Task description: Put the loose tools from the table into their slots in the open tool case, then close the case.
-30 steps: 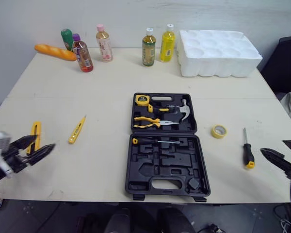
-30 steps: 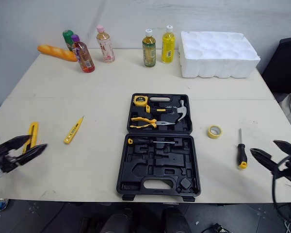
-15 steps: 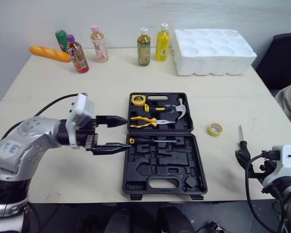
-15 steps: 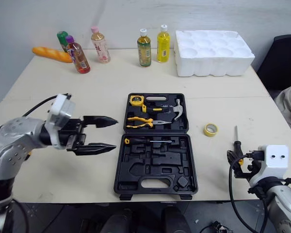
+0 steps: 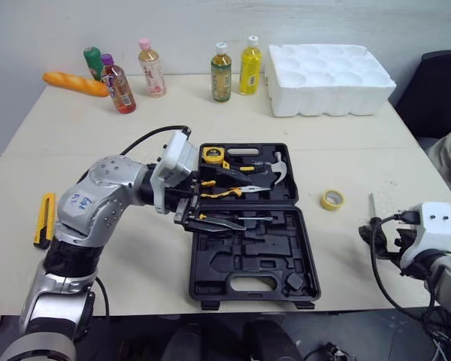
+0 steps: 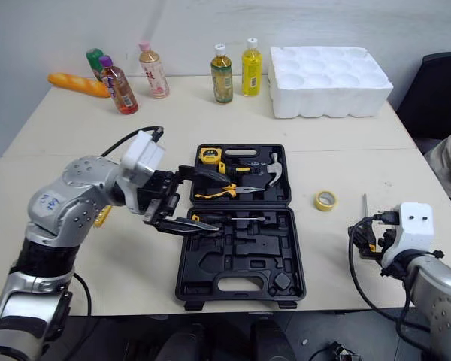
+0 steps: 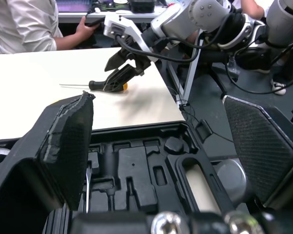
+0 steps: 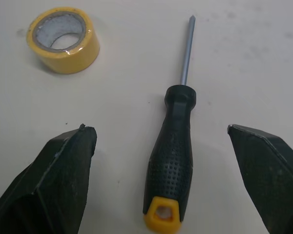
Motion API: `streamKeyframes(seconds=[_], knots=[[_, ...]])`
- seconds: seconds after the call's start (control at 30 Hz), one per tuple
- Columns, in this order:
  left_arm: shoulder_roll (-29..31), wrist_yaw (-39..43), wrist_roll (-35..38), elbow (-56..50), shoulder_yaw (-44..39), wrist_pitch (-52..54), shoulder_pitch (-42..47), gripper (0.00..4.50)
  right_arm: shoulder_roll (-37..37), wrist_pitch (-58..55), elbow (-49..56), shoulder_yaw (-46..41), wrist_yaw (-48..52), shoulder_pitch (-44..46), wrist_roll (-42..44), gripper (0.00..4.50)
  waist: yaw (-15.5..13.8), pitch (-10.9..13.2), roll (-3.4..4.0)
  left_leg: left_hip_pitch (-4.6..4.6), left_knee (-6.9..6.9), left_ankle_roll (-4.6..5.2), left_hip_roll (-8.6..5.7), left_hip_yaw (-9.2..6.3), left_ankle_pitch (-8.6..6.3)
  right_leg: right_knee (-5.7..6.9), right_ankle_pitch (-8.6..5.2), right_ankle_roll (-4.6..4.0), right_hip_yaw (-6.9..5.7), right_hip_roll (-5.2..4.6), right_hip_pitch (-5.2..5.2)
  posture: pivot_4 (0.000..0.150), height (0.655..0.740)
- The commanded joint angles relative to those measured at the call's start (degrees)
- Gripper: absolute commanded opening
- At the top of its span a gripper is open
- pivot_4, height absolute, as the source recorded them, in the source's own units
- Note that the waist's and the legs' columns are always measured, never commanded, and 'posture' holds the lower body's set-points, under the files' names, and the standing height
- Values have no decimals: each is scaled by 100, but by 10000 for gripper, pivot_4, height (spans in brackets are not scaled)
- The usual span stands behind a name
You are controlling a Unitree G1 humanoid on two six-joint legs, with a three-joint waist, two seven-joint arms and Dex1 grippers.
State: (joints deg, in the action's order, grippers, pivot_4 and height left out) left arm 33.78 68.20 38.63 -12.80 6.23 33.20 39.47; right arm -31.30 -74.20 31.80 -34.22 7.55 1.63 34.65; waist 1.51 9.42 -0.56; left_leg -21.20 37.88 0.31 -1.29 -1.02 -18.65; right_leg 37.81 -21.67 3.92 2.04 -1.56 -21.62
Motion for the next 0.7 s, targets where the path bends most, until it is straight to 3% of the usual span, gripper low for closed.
streamKeyframes(seconds=[0.03,0.17,0.23,0.43,0.6,0.7], knots=[[-80,-68,-20,-127,-66,-97,121,44601,-77,-178,-178,-1,-53,84,-135,45000,-2,0,0,-2,0,0,0,0,0,2,0,0,0,-1,0,1500,7400],[-131,-91,-61,-127,-79,-114,127,44601,-41,41,-401,188,-32,1,-357,45000,-5,0,0,-4,3,1,0,1,0,2,0,1,0,-1,0,1500,7400],[-139,-97,-37,-155,-85,-81,133,45000,-11,160,-405,242,-11,-41,-421,39633,-4,0,0,-2,6,1,0,0,0,2,0,1,0,-1,2,1500,7400],[-128,-84,-1,-182,-98,-52,126,45000,120,378,-240,177,-108,-134,-547,10904,-3,0,0,-1,7,1,0,0,0,0,0,2,0,0,2,1500,7400],[-6,-22,-41,-147,-121,-29,12,45000,-302,944,273,171,289,-377,-616,10121,-15,3,6,-5,7,2,-1,1,-1,1,1,2,1,-2,2,1500,7400],[369,193,-185,-167,-151,-128,-389,45000,-756,854,556,146,1075,-152,23,10121,47,8,13,0,7,2,0,4,-1,-2,1,3,5,1,2,1500,7400]])
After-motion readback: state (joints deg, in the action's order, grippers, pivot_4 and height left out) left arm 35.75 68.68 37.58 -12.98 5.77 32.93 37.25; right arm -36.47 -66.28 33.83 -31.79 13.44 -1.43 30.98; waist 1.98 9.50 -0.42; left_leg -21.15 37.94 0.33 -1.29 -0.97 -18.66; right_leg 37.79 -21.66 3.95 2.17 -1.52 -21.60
